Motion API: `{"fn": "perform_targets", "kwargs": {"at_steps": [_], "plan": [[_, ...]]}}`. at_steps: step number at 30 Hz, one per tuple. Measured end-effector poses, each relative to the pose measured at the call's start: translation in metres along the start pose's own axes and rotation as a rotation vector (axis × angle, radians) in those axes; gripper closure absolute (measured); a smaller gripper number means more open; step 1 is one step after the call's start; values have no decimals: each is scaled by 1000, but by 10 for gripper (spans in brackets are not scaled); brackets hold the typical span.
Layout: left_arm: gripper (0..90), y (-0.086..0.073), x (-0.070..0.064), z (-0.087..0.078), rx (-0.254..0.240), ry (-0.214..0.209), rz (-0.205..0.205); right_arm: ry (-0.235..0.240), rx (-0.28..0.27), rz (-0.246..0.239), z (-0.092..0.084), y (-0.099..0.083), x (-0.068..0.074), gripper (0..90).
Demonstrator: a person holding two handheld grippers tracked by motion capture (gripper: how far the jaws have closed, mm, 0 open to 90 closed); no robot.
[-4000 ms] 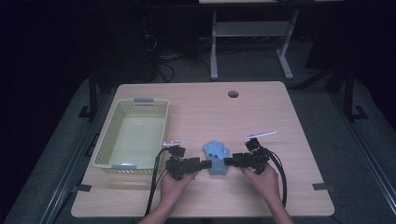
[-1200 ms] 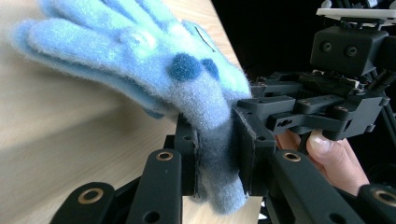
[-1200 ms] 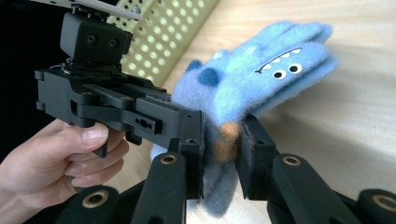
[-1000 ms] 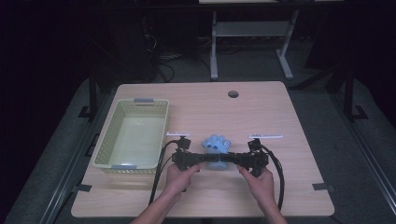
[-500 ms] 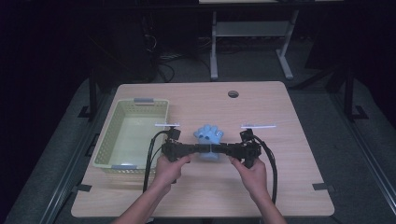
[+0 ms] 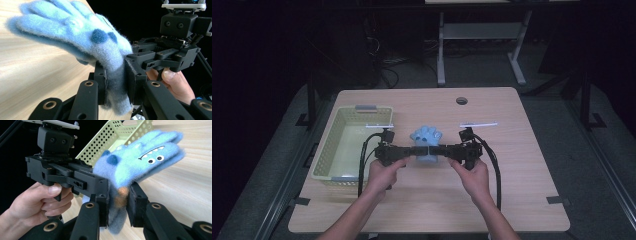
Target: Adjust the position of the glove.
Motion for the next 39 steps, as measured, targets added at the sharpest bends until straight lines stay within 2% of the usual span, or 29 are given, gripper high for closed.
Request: {"fn": "perform_targets", "kwargs": {"at_steps": [11, 17, 28, 39], "plan": [[728, 10, 4, -19, -17, 12, 4, 12, 17, -20, 13, 12, 14, 729], [728, 11, 8, -26, -19, 19, 3, 14, 30, -17, 21, 15, 17, 729], [728, 13, 14, -42, -37, 39, 1, 16, 44, -47, 36, 20, 26, 728], [729, 15, 18, -58, -51, 54, -5, 32, 68, -42, 49, 22, 35, 723]]}}
Point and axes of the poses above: each handheld gripper's, and its own axes: z roughly forward along the jaws, y roughly out of its top, x roughly to its left, the point moved 9 cm from there along z, roughly forward along the jaws, and after that the axes turned 9 degrees about z, right-handed, at the moved point
